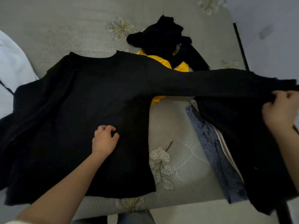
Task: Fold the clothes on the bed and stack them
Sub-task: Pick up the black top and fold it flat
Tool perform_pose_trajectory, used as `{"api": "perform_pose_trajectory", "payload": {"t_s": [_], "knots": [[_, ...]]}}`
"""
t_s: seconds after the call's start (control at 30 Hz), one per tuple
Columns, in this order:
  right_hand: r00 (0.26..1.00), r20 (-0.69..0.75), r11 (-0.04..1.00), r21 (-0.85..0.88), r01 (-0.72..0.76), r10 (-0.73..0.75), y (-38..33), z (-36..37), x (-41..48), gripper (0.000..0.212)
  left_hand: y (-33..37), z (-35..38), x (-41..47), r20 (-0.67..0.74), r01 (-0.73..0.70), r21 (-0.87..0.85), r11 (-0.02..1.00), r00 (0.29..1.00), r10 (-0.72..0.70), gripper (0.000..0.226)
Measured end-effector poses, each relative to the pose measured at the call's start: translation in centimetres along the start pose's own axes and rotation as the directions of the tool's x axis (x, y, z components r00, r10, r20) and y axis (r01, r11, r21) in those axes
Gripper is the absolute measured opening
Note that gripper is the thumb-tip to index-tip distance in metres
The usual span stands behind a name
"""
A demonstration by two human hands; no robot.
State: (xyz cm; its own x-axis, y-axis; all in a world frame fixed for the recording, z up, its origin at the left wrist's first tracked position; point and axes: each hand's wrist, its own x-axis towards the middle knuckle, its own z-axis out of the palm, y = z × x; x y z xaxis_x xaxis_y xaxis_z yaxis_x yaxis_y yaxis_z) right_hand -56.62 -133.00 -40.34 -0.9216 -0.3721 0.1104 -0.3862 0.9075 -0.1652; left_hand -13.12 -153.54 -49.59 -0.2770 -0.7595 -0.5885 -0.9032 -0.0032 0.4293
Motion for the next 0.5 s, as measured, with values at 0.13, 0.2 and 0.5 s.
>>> {"api": "perform_pose_trajectory", "payload": {"t_s": [0.13,0.2,0.5], "knots": [[0.941,0.287,0.983,-0.049,-0.174,0.181,-0.9,2.4,-3.4,0.053,-0.4,1.1,0.1,0.051,0.007,0.030,1.000,0.999,-0.008,0.034],[0.935,0.242,0.962,0.017,-0.273,0.261,-1.0,4.1,-4.2,0.051,-1.1,1.2,0.3,0.068,0.024,0.051,0.998,0.997,-0.027,0.034],[0.752,0.188,0.606,0.486,-0.630,0.631,-4.0,4.7,-2.3,0.044,-2.6,1.2,1.5,0.091,0.122,0.051,0.991,0.988,-0.126,0.035]]}}
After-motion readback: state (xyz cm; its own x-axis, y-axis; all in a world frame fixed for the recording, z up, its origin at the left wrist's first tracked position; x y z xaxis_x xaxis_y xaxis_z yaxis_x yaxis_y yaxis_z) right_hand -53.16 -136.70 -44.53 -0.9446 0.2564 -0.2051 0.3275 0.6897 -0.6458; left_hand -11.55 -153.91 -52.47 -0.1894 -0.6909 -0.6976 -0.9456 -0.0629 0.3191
